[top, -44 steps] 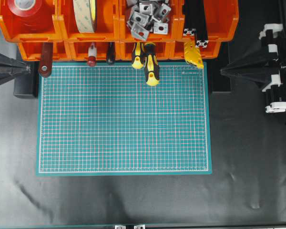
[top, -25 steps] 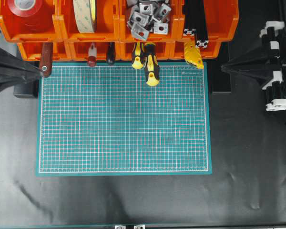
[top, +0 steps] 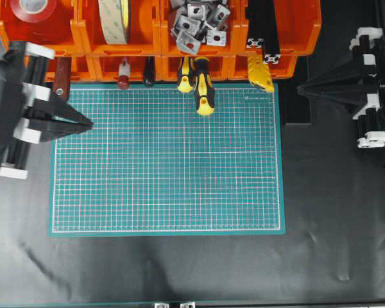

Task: Pick red screwdriver from container rack with left arm.
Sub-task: 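Move the left gripper toward the orange rack's left bins, then align the open left gripper with the red-and-white screwdriver handle, then close the left gripper on the red screwdriver handle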

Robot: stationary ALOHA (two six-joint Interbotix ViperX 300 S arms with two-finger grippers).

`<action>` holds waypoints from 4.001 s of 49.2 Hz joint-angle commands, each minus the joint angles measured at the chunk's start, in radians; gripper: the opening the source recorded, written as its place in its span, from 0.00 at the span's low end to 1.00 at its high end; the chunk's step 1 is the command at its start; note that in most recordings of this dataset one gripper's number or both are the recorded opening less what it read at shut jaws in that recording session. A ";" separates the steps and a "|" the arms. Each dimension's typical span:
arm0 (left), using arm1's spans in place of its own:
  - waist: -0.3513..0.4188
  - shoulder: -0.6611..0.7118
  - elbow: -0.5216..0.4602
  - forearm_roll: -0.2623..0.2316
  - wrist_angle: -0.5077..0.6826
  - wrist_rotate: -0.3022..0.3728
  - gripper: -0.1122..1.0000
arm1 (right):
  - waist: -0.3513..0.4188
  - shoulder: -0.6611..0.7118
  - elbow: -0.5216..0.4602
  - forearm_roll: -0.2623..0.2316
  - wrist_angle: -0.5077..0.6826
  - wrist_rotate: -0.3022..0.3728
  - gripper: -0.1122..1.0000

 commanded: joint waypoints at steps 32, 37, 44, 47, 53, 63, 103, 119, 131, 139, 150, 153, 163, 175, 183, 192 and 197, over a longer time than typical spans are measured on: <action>-0.270 0.411 -0.201 0.819 0.597 -0.706 0.10 | -0.003 -0.003 -0.034 0.000 0.077 -0.014 0.09; -0.268 0.456 -0.230 0.819 0.609 -0.706 0.10 | -0.005 -0.005 -0.032 0.000 0.077 -0.014 0.09; -0.262 0.502 -0.244 0.819 0.617 -0.703 0.10 | -0.003 -0.005 -0.029 -0.002 0.077 -0.014 0.09; -0.264 0.506 -0.239 0.819 0.621 -0.701 0.10 | -0.003 -0.005 -0.026 -0.002 0.077 -0.015 0.09; -0.259 0.506 -0.233 0.819 0.626 -0.703 0.10 | -0.003 -0.005 -0.018 -0.005 0.077 -0.017 0.09; -0.252 0.514 -0.255 0.818 0.626 -0.701 0.10 | 0.003 -0.006 -0.008 -0.005 0.091 -0.017 0.09; -0.173 0.520 -0.215 0.815 0.531 -0.742 0.88 | 0.044 -0.048 0.008 -0.005 0.129 -0.017 0.09; -0.160 0.514 -0.155 0.813 0.528 -0.747 0.89 | 0.044 -0.058 0.014 -0.006 0.129 -0.015 0.09; -0.146 0.514 -0.160 0.813 0.505 -0.736 0.89 | 0.044 -0.058 0.017 -0.006 0.127 -0.015 0.09; -0.137 0.515 -0.164 0.815 0.502 -0.736 0.89 | 0.044 -0.058 0.021 -0.005 0.127 -0.015 0.09; -0.118 0.514 -0.164 0.815 0.502 -0.738 0.88 | 0.044 -0.058 0.025 -0.005 0.127 -0.015 0.09; -0.117 0.515 -0.166 0.815 0.502 -0.738 0.87 | 0.044 -0.058 0.026 -0.005 0.129 -0.015 0.09; -0.115 0.511 -0.163 0.813 0.502 -0.736 0.65 | 0.044 -0.058 0.028 -0.005 0.127 -0.014 0.09; -0.117 0.511 -0.176 0.813 0.497 -0.730 0.41 | 0.044 -0.058 0.031 -0.005 0.129 -0.012 0.09; -0.127 0.503 -0.199 0.813 0.506 -0.727 0.41 | 0.044 -0.058 0.031 -0.005 0.129 -0.014 0.09; -0.183 0.466 -0.253 0.813 0.566 -0.726 0.39 | 0.044 -0.058 0.032 -0.005 0.127 -0.012 0.09; -0.239 0.446 -0.293 0.813 0.627 -0.698 0.35 | 0.044 -0.058 0.032 -0.005 0.127 -0.008 0.09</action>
